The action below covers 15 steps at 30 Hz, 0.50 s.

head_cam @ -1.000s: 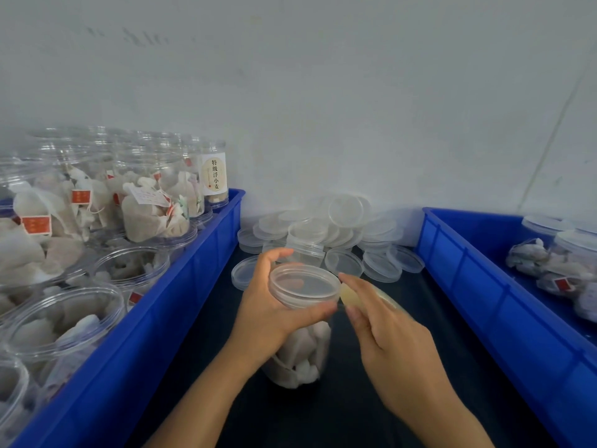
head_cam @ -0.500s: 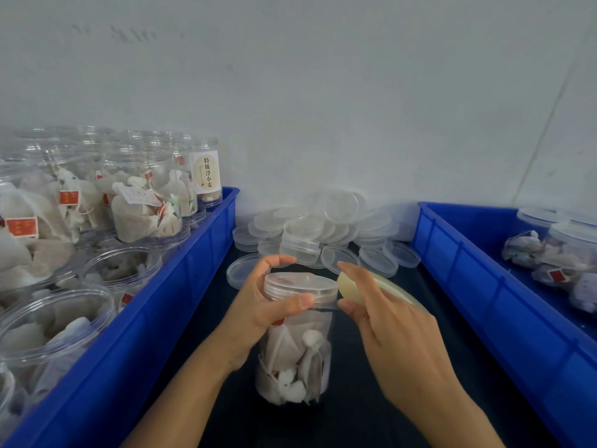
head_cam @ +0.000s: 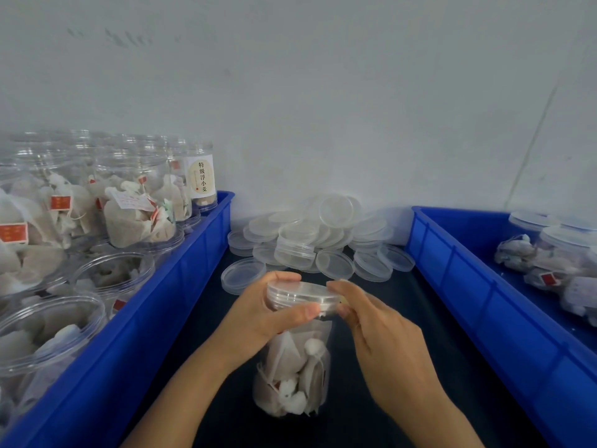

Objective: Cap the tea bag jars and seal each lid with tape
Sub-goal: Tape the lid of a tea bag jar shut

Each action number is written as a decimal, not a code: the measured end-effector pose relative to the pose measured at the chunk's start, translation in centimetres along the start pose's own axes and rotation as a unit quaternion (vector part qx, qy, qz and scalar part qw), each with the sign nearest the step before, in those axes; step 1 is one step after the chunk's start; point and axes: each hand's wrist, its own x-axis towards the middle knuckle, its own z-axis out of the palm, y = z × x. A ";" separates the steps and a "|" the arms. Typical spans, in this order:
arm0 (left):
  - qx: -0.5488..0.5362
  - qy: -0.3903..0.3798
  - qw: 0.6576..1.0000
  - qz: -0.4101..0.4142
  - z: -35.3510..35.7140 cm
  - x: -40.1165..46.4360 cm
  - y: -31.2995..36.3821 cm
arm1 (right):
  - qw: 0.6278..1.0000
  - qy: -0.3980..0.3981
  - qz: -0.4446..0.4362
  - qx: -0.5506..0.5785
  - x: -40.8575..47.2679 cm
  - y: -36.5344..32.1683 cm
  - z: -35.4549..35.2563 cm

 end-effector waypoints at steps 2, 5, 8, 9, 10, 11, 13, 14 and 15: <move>0.075 0.005 0.997 -0.016 -0.3 -0.2 0.7 | 1.000 0.004 0.003 0.005 -0.1 0.1 0.0; 0.211 0.015 0.977 0.001 -0.6 -0.4 1.8 | 1.000 0.026 0.005 0.005 -0.2 0.2 0.2; 0.261 0.009 0.965 -0.019 -0.4 -0.4 3.1 | 1.000 0.015 0.014 0.020 -0.3 0.2 0.2; 0.271 0.007 0.962 -0.034 -0.2 -0.3 3.5 | 0.999 0.006 0.016 0.027 -0.3 0.2 0.1; 0.282 0.010 0.958 -0.048 0.2 -0.1 3.8 | 0.999 0.000 0.018 0.032 -0.3 0.1 0.1; 0.298 0.017 0.953 -0.058 0.6 0.0 4.1 | 0.999 0.000 0.019 0.035 -0.3 0.1 0.0; 0.339 0.041 0.938 -0.063 1.4 0.4 4.5 | 0.999 0.009 0.019 0.033 -0.3 0.1 -0.1; 0.349 0.052 0.934 -0.063 1.7 0.7 4.5 | 0.999 0.014 0.019 0.029 -0.3 0.1 -0.1; 0.347 0.061 0.934 -0.063 1.8 0.9 4.4 | 0.999 0.017 0.017 0.025 -0.3 0.2 -0.1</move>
